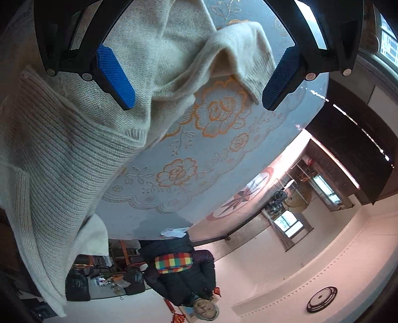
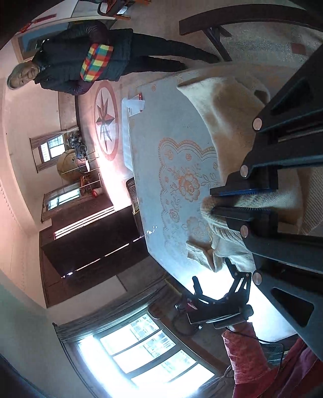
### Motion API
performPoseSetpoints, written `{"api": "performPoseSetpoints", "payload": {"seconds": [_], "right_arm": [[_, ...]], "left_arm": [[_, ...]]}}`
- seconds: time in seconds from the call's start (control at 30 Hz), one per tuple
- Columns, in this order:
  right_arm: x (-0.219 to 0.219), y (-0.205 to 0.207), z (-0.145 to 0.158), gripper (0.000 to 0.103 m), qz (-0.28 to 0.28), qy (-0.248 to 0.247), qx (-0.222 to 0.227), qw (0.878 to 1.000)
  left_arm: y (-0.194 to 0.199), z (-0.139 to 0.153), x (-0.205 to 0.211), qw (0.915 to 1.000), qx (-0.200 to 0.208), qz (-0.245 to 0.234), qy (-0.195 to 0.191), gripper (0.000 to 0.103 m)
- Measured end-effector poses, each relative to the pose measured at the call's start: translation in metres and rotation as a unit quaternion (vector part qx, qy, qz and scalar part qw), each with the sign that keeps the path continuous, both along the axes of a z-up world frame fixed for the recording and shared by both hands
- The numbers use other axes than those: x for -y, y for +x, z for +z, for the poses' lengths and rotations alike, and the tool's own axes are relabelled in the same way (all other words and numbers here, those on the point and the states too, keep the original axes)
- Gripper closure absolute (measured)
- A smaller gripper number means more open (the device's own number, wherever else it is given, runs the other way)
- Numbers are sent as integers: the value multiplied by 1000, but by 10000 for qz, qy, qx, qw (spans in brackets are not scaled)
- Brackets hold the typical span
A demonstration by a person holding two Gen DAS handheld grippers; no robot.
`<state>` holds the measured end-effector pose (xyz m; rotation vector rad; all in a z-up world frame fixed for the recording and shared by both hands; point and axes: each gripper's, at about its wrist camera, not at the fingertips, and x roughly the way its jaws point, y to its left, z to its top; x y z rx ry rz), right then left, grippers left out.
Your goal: Fold clothes
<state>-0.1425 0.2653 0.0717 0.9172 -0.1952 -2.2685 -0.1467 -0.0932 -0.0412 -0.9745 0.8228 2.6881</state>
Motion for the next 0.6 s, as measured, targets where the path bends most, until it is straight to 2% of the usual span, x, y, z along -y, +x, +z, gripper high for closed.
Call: {"api": "performPoseSetpoints", "payload": {"seconds": [0.1,0.2,0.3,0.4,0.47,0.53,0.6], "right_arm": [[-2,1,-12,97,-115,-55,67,9999],[-8,2,-20,97,-205,-100,131,9997],[-12,2,-27,97,-241,-43,204,9995],[-16,1,-34,97,-256,-28,277,9993],[-17,-1,-38,97,-232,-17,323,9992],[-18,-3,-41,97,-213,-19,371,9991],[-20,-5,-44,97,-207,-41,423,9989]], "left_arm": [[-24,-10,-1,9987,446,26,250,0],[-39,-17,4,9940,831,88,700,0],[-42,-27,7,9923,967,196,745,0],[-39,-34,10,9884,1236,3,881,0],[-36,-32,14,9814,1486,-227,1198,0],[-37,-29,16,9700,1791,-476,1572,0],[-36,-27,16,9619,2004,-577,1769,0]]}}
